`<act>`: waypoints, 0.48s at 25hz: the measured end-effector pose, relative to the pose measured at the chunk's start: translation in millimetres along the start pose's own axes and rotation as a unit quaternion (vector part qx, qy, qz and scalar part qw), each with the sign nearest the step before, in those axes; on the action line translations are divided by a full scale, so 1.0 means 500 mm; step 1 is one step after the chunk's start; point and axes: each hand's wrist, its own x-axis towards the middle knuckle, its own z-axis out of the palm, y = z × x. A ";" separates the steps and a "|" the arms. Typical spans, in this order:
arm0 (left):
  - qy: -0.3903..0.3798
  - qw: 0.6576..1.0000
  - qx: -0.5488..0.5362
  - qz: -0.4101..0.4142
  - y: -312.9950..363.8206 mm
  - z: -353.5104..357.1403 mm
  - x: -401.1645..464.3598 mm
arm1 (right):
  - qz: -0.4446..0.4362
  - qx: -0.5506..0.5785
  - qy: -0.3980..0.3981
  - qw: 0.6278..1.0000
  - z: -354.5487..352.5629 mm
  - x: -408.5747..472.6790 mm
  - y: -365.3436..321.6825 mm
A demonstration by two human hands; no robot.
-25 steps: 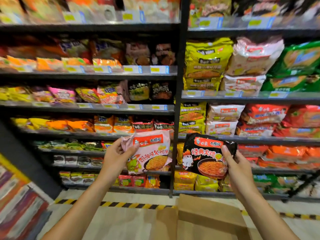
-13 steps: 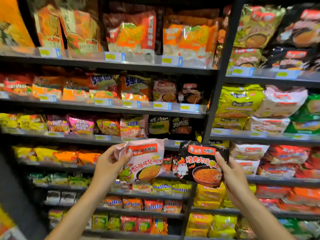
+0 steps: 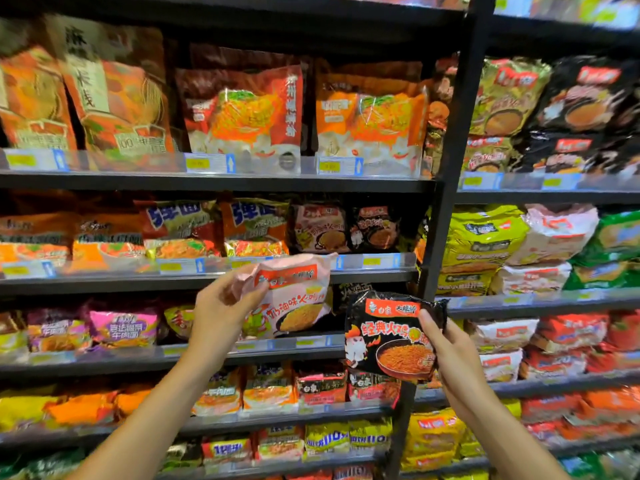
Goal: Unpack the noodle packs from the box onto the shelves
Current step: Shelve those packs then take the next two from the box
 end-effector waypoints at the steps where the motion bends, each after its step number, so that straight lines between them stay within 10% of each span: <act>1: 0.001 1.000 0.005 0.014 0.000 0.017 0.030 | -0.007 -0.002 -0.001 1.000 0.001 0.017 0.000; 12: -0.009 0.993 0.036 0.116 -0.060 0.176 0.332 | -0.040 0.026 -0.016 0.999 -0.018 0.216 -0.015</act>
